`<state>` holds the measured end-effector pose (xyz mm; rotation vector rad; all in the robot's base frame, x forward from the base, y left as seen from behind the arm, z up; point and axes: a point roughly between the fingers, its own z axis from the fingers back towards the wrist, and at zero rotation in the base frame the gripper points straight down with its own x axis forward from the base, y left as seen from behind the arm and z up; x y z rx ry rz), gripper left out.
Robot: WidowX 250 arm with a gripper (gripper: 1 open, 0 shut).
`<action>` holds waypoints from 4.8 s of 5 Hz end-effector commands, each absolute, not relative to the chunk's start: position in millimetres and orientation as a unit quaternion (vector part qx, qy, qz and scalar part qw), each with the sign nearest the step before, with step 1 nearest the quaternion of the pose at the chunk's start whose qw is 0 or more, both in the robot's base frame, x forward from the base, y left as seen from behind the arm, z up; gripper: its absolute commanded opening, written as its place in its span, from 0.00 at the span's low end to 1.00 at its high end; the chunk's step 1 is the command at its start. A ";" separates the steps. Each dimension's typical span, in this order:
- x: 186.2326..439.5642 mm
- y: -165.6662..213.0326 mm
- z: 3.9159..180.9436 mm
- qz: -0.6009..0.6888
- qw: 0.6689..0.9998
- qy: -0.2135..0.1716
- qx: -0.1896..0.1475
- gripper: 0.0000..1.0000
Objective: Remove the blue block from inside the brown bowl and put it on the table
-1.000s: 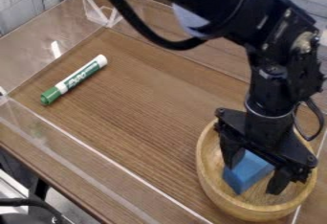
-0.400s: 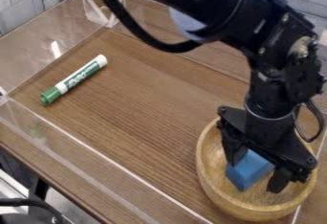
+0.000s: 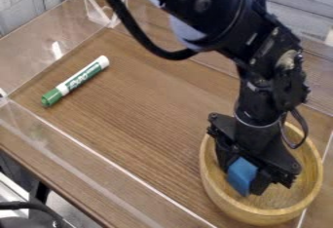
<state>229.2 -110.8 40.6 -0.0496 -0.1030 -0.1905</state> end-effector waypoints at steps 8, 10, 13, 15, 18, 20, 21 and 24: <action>260.8 41.2 161.3 0.015 0.991 -0.125 0.049 0.00; 258.0 47.0 139.7 0.019 0.990 -0.121 0.065 0.00; 265.7 59.4 113.6 0.022 0.990 -0.105 0.094 0.00; 267.4 65.7 102.3 0.023 0.989 -0.101 0.106 0.00; 268.5 71.4 90.7 0.027 0.988 -0.099 0.118 0.00; 265.6 76.1 83.9 0.030 0.988 -0.092 0.118 1.00; 262.5 77.8 88.1 0.031 0.990 -0.085 0.106 1.00; 259.7 84.4 90.1 0.030 0.993 -0.076 0.087 1.00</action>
